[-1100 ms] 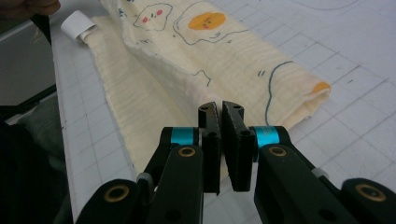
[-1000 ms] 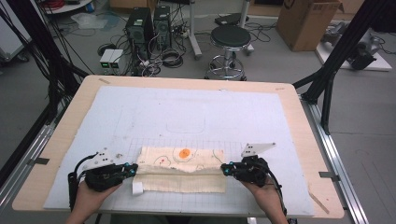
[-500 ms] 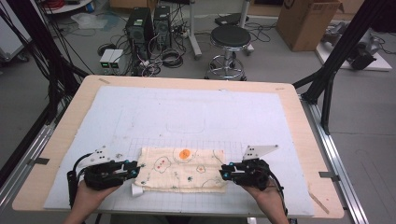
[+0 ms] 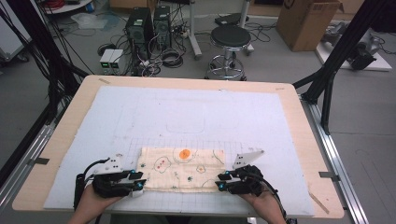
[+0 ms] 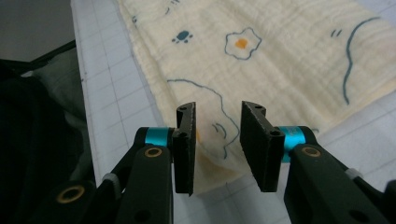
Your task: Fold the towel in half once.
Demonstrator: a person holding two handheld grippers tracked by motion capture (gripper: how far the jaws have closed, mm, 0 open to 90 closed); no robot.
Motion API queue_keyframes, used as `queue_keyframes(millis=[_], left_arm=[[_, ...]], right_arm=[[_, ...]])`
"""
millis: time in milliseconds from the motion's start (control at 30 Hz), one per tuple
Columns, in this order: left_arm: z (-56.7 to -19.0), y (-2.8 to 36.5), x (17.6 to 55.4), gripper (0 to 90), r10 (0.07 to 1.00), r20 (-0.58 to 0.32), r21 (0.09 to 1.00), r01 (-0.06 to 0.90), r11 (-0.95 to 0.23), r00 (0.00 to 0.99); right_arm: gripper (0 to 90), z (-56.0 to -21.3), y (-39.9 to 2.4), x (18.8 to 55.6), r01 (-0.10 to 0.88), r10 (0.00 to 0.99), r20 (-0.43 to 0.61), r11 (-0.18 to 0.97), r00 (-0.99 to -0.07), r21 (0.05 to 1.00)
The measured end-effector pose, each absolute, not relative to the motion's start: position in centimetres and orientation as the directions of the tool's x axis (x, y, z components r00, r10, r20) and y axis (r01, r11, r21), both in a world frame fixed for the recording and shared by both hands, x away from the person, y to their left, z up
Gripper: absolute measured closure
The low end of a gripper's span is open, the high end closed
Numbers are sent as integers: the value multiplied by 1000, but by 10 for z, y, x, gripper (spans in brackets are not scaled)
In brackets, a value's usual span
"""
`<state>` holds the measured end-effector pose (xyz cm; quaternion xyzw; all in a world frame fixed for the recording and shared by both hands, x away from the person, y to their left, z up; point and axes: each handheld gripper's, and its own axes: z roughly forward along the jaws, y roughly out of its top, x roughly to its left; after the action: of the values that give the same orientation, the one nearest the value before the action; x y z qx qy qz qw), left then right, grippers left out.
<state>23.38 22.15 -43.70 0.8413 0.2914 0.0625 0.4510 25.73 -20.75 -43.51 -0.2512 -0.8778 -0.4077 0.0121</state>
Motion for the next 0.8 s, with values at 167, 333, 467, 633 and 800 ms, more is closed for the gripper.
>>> queue_keyframes(millis=[167, 333, 467, 633, 800], left_arm=[[-441, 223, 233, 634, 548, -161, 776, 448, -444, 821], [-443, 225, 234, 698, 553, -157, 766, 454, -454, 818], [-443, 224, 234, 765, 560, -154, 765, 457, -453, 814], [-442, 225, 234, 802, 564, -151, 769, 455, -449, 812], [-441, 226, 233, 818, 564, -156, 780, 451, -433, 811]], right_arm=[[657, -439, -209, 254, 452, 433, 223, 547, -873, 705], [728, -439, -209, 253, 455, 442, 218, 550, -870, 700], [763, -439, -210, 255, 466, 440, 235, 545, -867, 697], [811, -438, -211, 257, 471, 436, 247, 539, -865, 698], [825, -438, -212, 257, 470, 434, 251, 531, -866, 705]])
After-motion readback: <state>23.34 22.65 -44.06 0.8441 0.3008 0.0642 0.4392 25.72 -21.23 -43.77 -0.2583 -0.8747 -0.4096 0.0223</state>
